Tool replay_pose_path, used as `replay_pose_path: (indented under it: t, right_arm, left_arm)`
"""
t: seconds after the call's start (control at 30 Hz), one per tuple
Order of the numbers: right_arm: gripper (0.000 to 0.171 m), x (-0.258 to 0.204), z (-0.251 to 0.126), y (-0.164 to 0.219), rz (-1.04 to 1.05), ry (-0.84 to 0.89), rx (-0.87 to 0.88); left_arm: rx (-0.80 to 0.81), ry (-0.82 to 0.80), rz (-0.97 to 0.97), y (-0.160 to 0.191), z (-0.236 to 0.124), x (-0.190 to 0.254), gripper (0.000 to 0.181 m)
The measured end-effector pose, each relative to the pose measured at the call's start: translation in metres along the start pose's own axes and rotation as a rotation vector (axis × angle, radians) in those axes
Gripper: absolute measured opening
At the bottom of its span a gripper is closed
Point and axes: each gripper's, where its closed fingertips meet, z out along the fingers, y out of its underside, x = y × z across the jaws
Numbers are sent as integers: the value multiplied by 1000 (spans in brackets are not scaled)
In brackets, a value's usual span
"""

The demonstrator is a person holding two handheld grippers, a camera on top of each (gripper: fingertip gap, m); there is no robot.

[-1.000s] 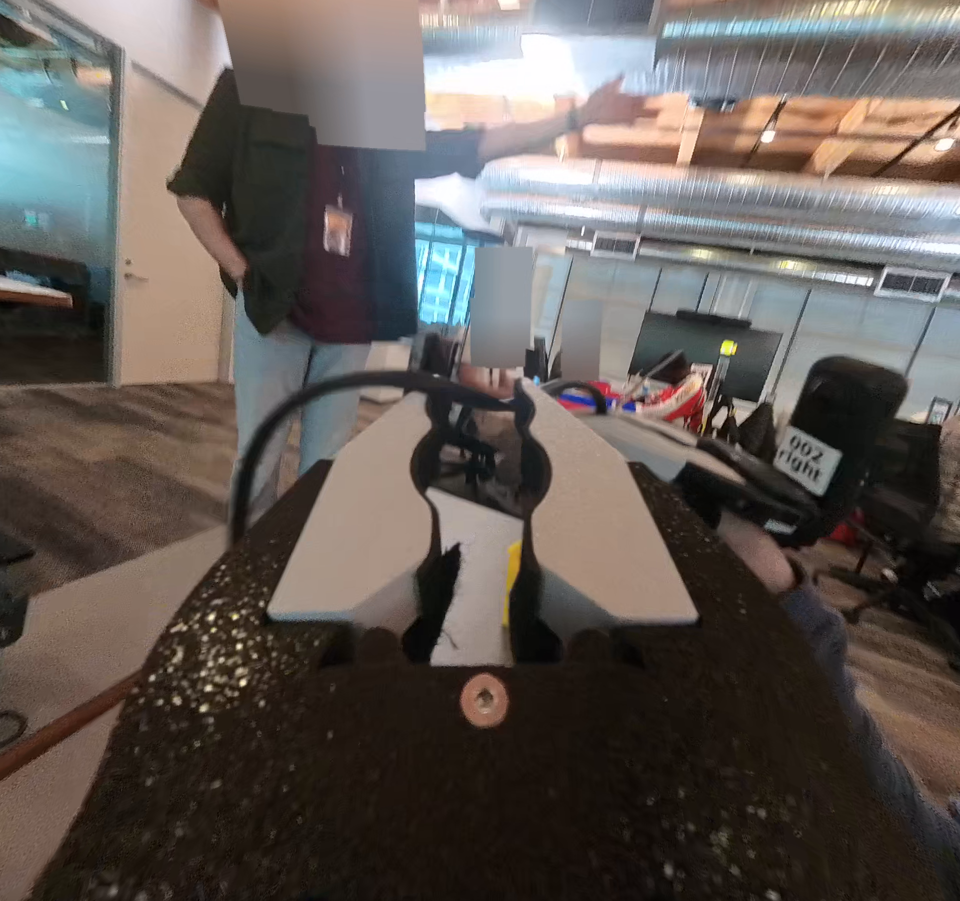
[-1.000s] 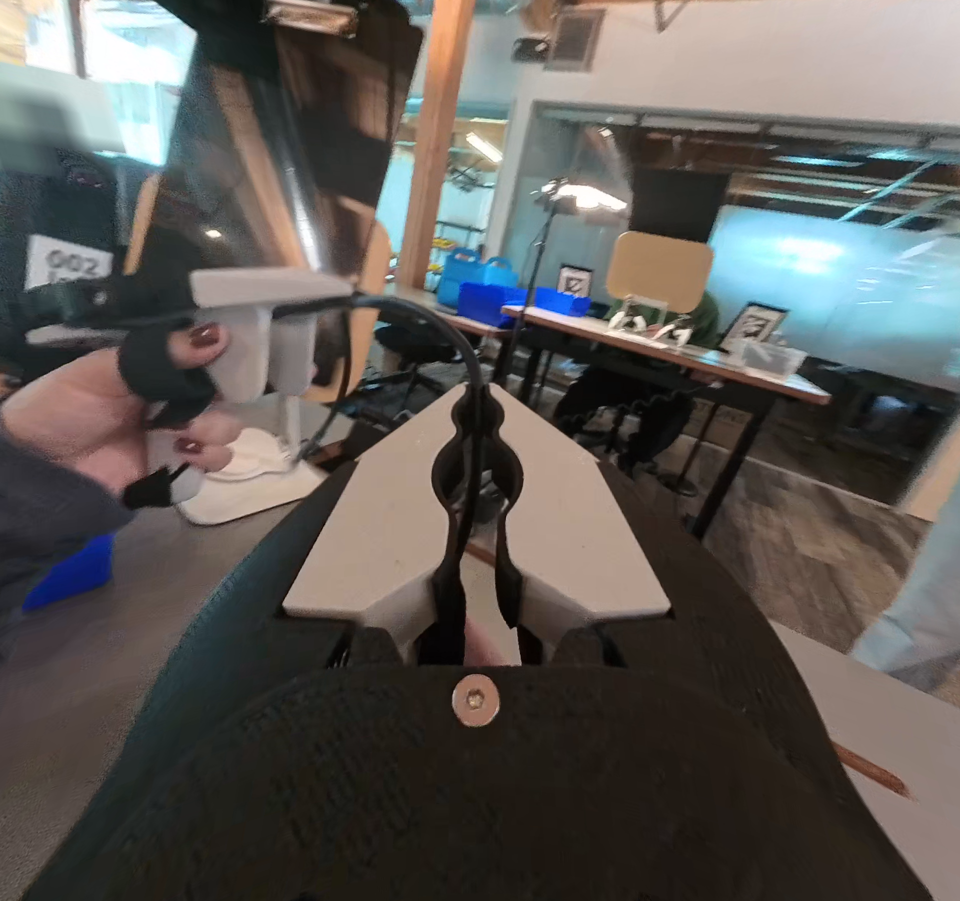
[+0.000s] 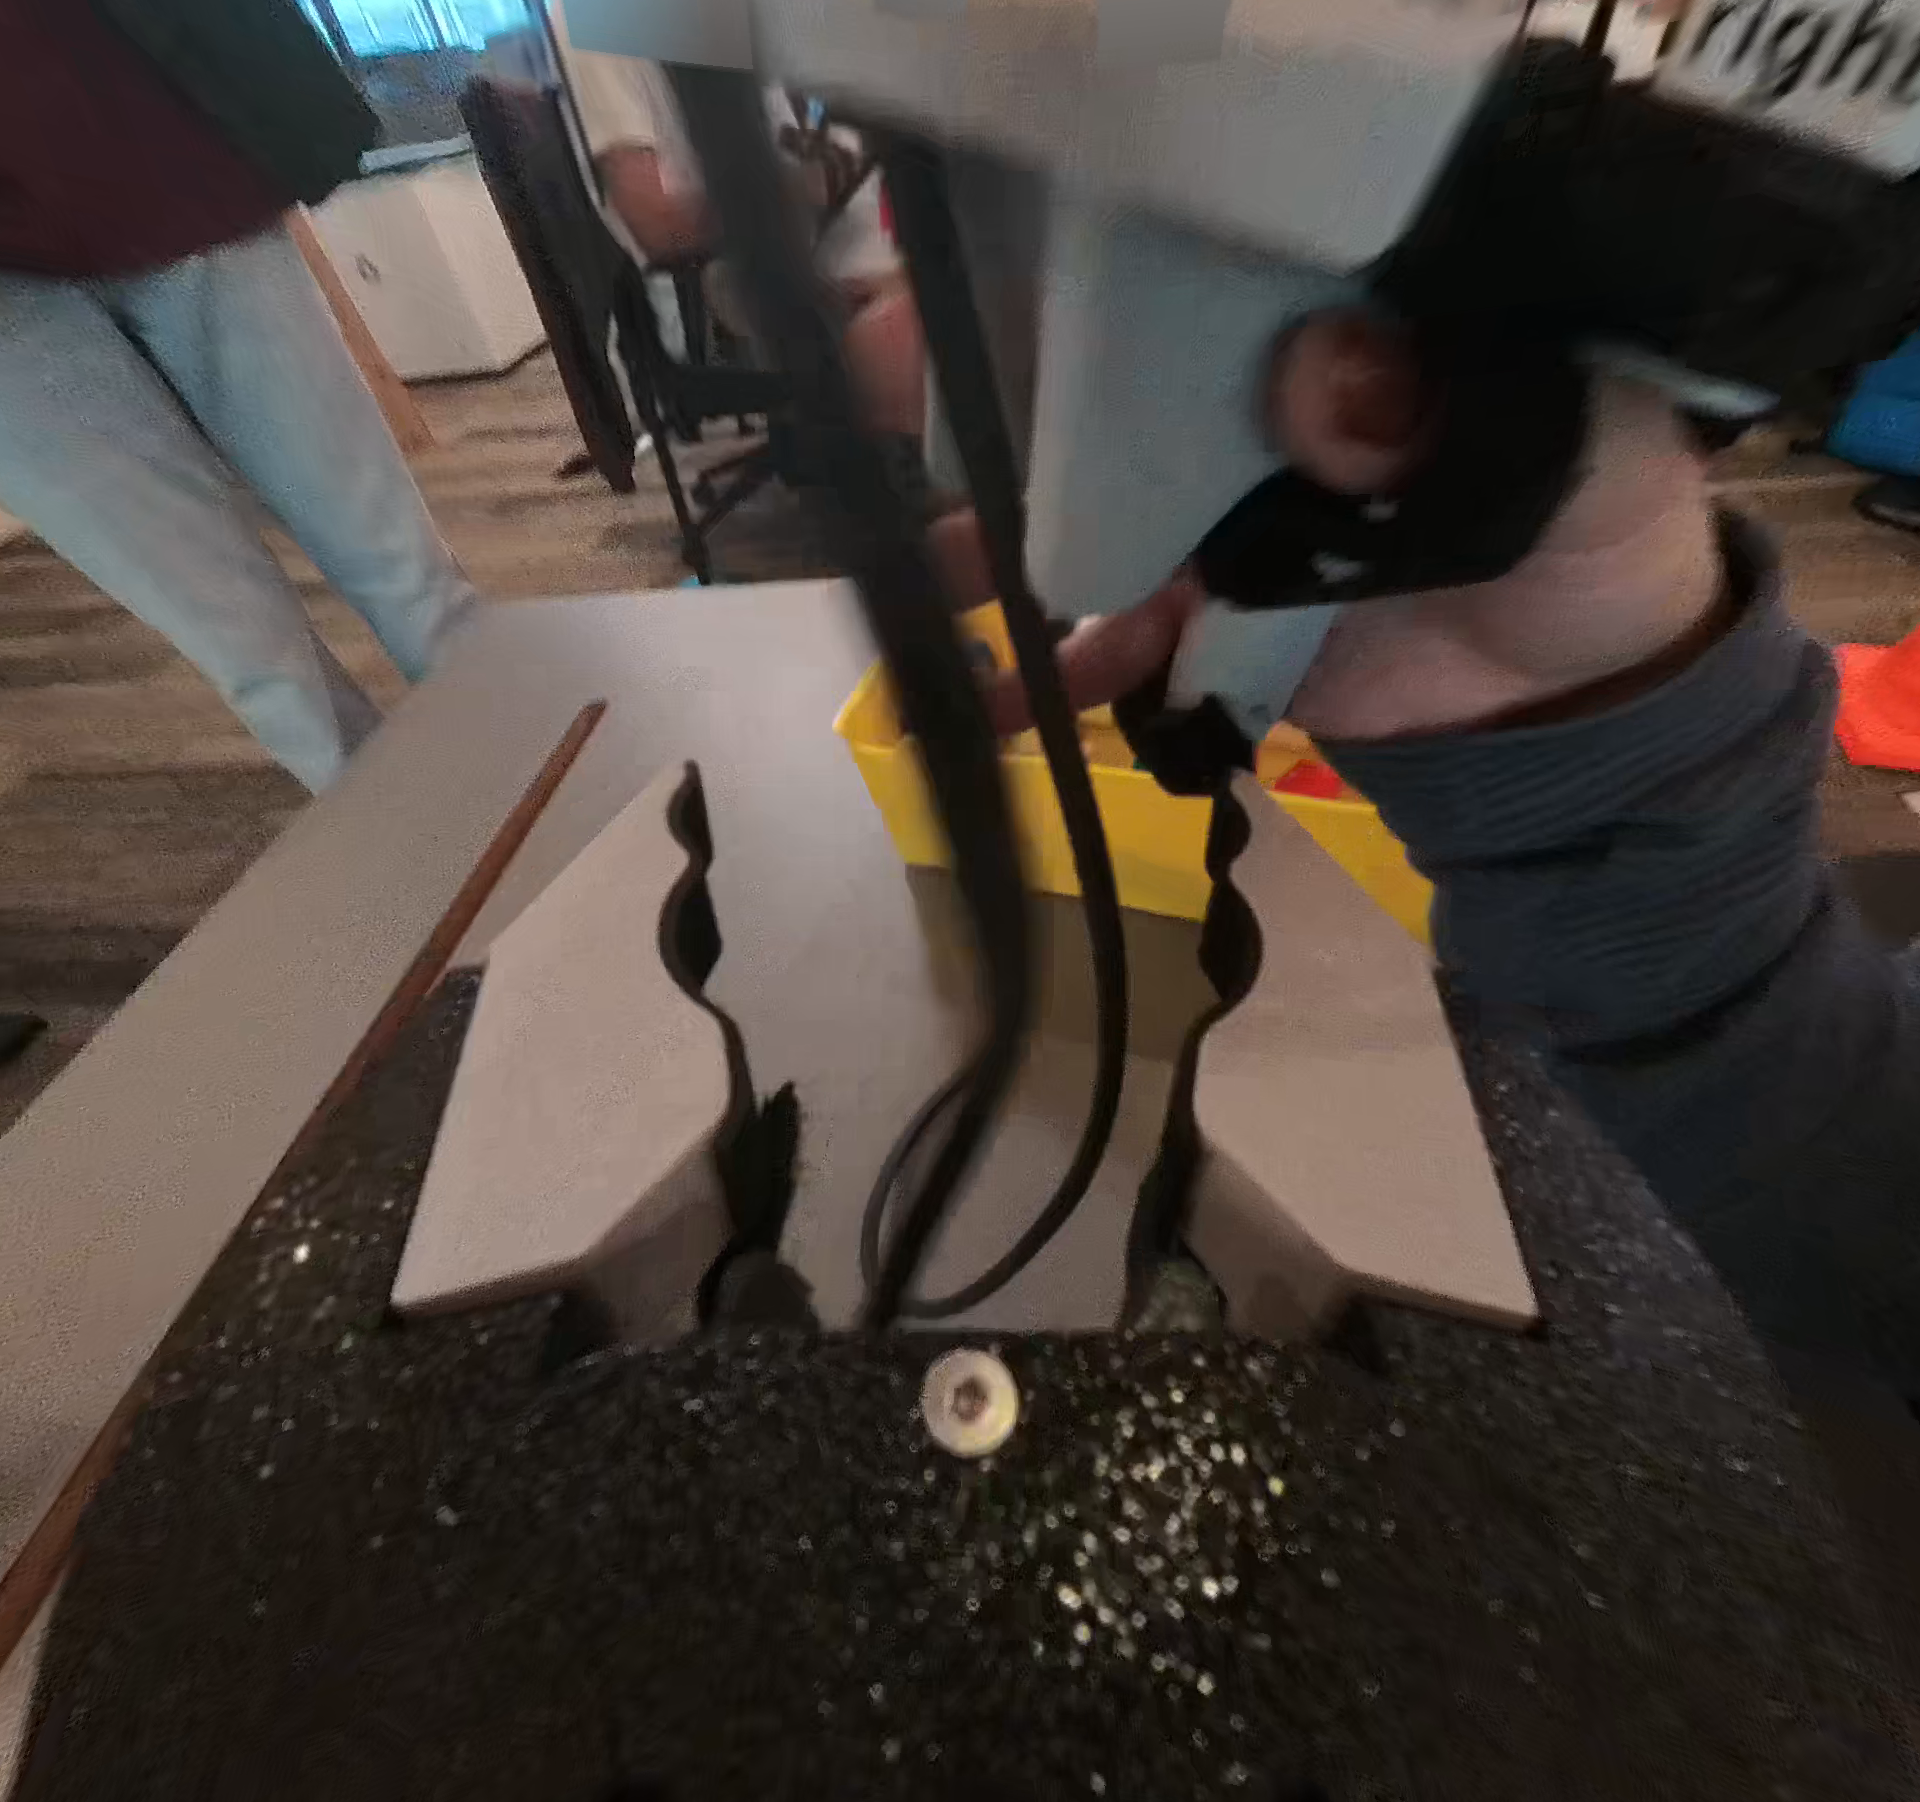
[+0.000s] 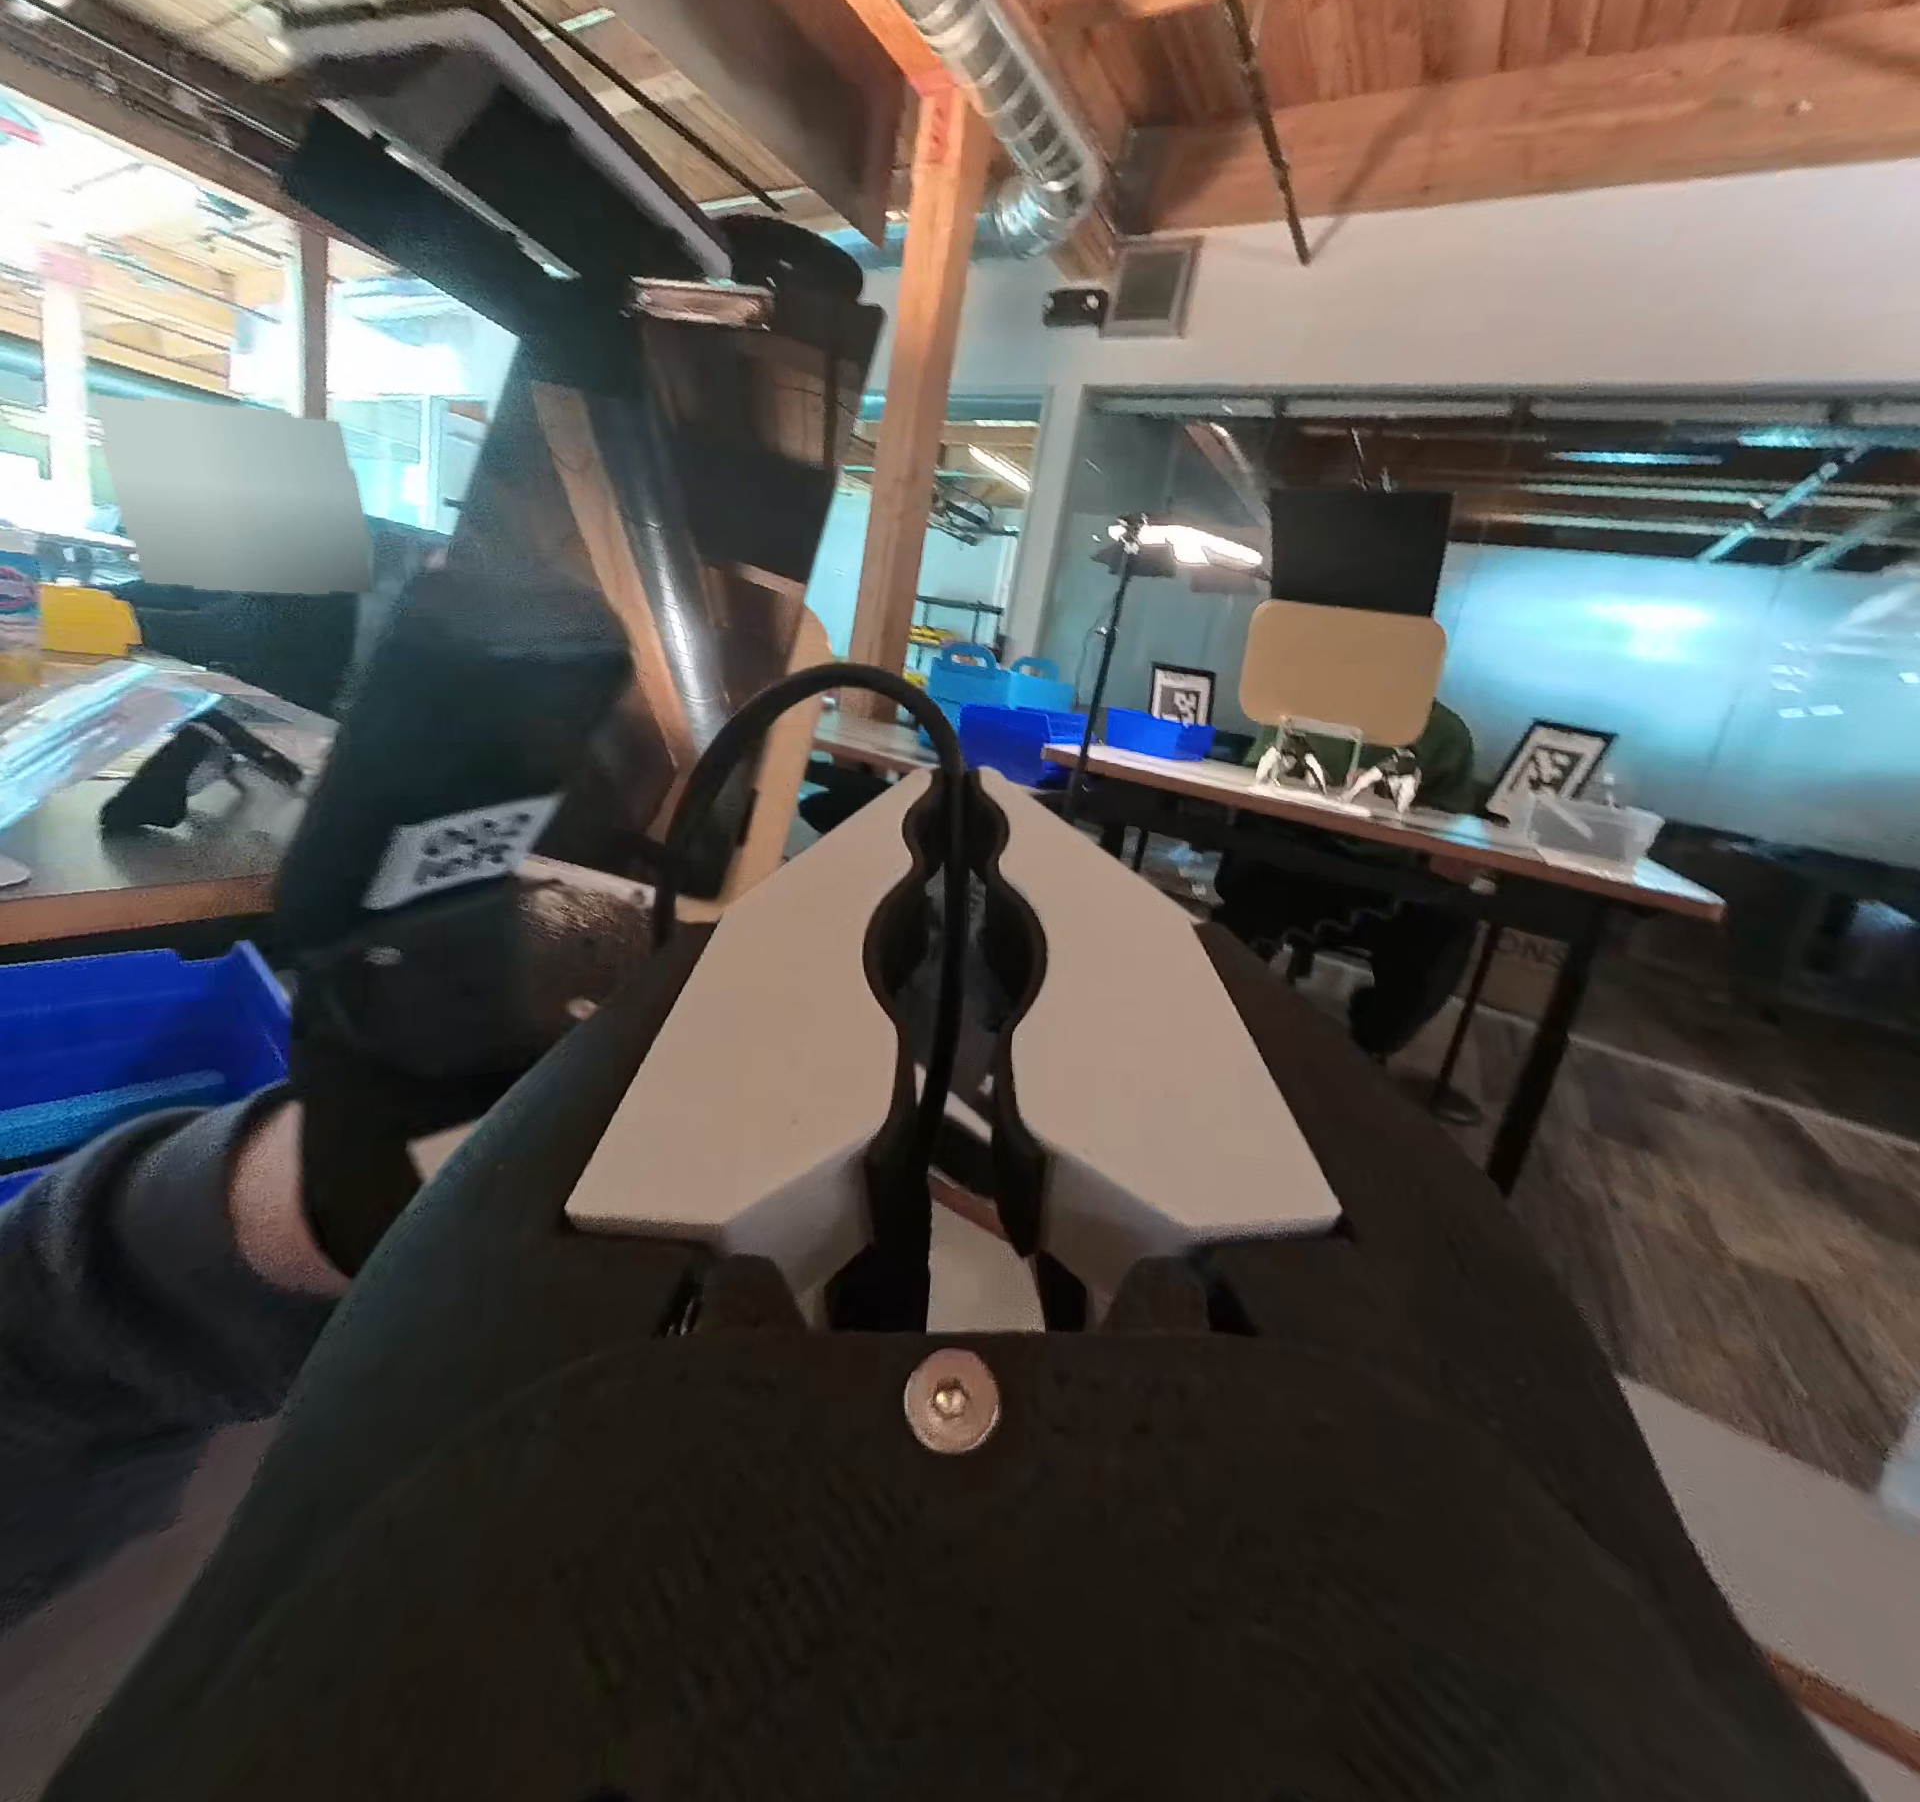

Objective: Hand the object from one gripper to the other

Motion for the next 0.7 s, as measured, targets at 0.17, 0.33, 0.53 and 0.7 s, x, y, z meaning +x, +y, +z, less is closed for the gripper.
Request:
replay_pose_path:
  t: [0.17,0.33,0.53,0.7]
  right_arm:
    - [0,-10,-6,-17,-46,-29,76]
    - [1,-13,-13,-33,-62,-28,146]
    - [0,-18,-16,-39,-98,-35,162]
    - [3,-16,-20,-41,-127,-16,163]
  left_arm:
    - [-57,9,6,13,6,0,42]
    - [-40,-8,16,12,3,-5,43]
    - [-8,-27,25,7,-2,-10,0]
    - [48,-129,24,-3,-17,-30,0]
